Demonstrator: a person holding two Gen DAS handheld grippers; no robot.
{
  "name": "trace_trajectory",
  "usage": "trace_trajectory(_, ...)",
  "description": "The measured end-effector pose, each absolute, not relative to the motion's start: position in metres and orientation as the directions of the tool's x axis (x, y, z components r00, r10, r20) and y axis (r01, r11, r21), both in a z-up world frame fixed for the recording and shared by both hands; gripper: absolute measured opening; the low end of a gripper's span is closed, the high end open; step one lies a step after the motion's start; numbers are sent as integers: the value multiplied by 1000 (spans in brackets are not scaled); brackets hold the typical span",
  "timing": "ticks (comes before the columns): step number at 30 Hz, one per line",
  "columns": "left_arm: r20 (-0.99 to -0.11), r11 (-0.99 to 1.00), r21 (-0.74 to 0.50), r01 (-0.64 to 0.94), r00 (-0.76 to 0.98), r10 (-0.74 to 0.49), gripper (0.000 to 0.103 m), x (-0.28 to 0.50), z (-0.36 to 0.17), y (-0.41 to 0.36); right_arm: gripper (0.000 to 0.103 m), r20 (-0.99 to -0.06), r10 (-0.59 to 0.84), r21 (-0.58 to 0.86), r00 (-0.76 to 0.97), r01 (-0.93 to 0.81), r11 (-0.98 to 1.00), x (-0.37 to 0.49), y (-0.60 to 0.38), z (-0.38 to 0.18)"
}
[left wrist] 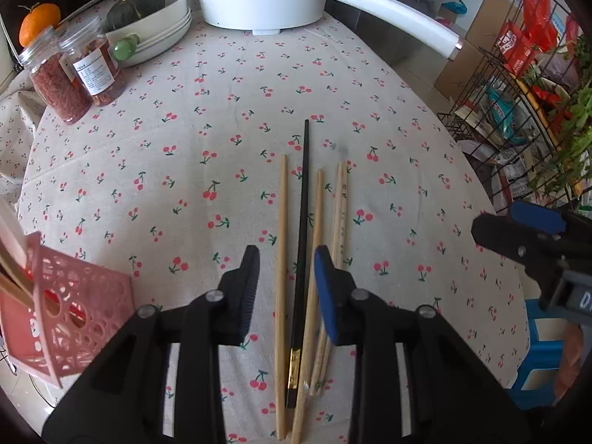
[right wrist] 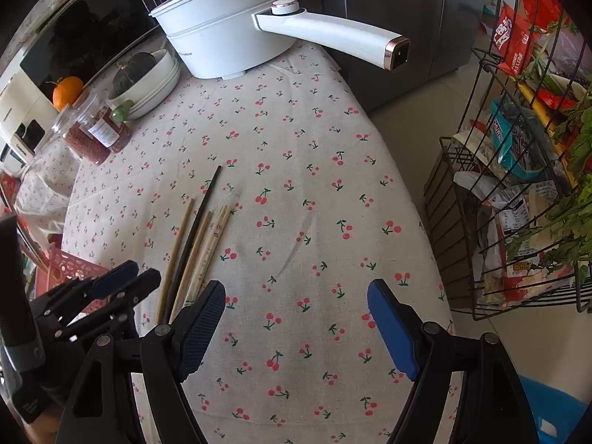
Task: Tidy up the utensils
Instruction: 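Lower the left tool onto a wooden chopstick and close it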
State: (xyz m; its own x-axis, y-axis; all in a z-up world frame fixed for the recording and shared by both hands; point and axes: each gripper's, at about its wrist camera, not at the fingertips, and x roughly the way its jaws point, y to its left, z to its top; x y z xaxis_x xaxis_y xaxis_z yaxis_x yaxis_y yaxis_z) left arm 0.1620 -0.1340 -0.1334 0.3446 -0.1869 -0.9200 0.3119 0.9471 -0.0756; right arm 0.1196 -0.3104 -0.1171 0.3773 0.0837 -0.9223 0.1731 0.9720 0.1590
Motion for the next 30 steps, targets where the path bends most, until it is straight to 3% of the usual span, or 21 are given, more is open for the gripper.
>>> trace_trajectory(2,-924,953,-77,294,338,-179,17,176,-143,-137,80,-924,97,166,370,159,973,123,-311,-119)
trace_trajectory(10,-939,965,-79,251,307,-157,14,195,-160,-145,80,-931,87,146,354,144,979,132,-312,-126)
trace_trajectory(18,-953,931,35,363,293,-78,15,195,-162,-167,80,-934,77,142,349,166,976,131,-318,-129)
trace_trajectory(20,-959,934,12,357,270,-91,15,197,-162,-164,80,-933,77,143,350,165,976,130,-319,-128)
trace_trajectory(23,-962,947,-19,322,252,-105,7,201,-161,-155,80,-933,75,142,353,167,976,128,-319,-127)
trace_trajectory(30,-924,943,-38,332,348,-159,7,174,-132,-139,80,-931,74,145,356,177,974,126,-317,-125)
